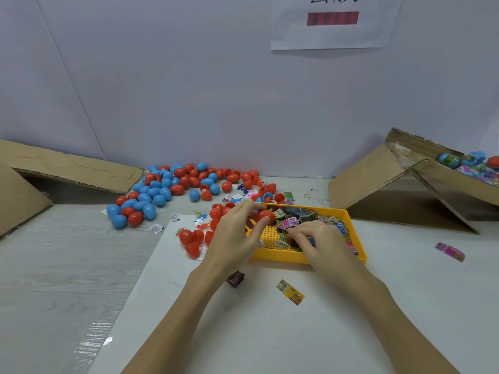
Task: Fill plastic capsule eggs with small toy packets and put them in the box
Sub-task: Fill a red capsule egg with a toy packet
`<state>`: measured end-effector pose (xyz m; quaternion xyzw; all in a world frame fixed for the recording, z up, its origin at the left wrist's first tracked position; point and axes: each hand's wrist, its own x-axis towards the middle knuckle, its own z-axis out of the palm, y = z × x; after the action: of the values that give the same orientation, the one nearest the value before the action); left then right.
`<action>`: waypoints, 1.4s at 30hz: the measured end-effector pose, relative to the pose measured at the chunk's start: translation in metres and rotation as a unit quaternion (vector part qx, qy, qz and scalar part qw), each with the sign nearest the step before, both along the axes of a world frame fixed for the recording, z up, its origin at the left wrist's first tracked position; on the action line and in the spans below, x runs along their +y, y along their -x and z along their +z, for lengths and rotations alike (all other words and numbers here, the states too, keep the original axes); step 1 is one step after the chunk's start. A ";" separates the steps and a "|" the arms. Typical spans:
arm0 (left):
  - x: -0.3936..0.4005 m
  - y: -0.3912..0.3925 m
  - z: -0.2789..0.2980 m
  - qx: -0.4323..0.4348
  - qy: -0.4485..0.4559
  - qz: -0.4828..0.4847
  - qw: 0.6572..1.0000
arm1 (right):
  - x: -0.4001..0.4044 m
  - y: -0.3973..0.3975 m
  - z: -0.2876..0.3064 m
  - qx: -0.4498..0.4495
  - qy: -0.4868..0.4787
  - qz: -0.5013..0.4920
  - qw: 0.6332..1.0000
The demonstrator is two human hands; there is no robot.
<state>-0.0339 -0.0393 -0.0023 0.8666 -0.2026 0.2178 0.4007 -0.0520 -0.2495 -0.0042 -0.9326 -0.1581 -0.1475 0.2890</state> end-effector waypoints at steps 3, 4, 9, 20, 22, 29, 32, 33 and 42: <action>0.000 0.000 0.000 -0.002 0.002 -0.002 1.000 | -0.003 0.001 0.004 -0.029 -0.089 -0.039 0.995; -0.001 0.000 0.000 -0.002 0.002 -0.004 1.000 | -0.005 0.001 0.004 -0.029 -0.113 -0.043 0.992; -0.004 0.002 0.000 -0.005 0.008 -0.015 1.000 | -0.007 0.001 0.002 -0.015 -0.179 -0.071 0.981; -0.013 0.009 0.001 -0.001 0.004 -0.039 0.999 | -0.003 0.002 0.003 -0.009 -0.189 -0.097 0.977; -0.015 0.012 0.004 -0.002 0.020 -0.052 0.998 | -0.002 0.002 0.002 -0.006 -0.190 -0.093 0.977; -0.024 0.020 0.011 0.061 0.121 -0.125 0.983 | -0.004 0.003 0.007 0.002 -0.276 -0.069 0.959; -0.023 0.020 0.012 0.130 0.157 -0.151 0.967 | -0.003 0.006 0.012 0.015 -0.372 -0.034 0.927; -0.022 0.019 0.012 0.148 0.166 -0.160 0.962 | -0.002 0.007 0.014 0.018 -0.396 -0.026 0.918; -0.022 0.019 0.014 0.145 0.178 -0.165 0.959 | -0.002 0.007 0.018 0.095 -0.505 0.023 0.858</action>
<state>-0.0531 -0.0609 0.0120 0.7581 -0.2407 0.0525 0.6038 -0.0593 -0.2519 0.0133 -0.6644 -0.0554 -0.1109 0.7370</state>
